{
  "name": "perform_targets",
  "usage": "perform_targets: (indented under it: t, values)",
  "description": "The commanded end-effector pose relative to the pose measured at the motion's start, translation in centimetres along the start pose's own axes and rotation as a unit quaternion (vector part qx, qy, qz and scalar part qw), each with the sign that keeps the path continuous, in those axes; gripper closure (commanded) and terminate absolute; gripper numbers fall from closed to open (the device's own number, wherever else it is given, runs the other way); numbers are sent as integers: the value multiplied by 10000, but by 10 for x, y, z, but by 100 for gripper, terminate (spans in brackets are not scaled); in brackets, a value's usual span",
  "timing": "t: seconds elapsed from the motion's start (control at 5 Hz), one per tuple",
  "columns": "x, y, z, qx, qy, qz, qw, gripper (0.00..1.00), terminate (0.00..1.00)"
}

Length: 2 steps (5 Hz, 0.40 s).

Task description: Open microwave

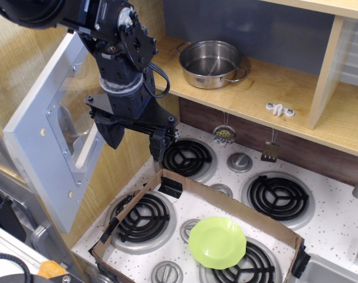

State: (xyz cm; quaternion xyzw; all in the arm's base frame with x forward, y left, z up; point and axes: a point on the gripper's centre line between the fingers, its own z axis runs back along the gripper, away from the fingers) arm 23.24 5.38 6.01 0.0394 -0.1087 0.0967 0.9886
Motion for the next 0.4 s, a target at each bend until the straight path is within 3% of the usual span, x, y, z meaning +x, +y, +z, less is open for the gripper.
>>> perform_targets:
  t: [0.0, 0.2]
  values:
    - [2, -12, 15, 0, -244, 27, 9997, 0, 0]
    - [2, -12, 15, 0, -244, 27, 9997, 0, 100]
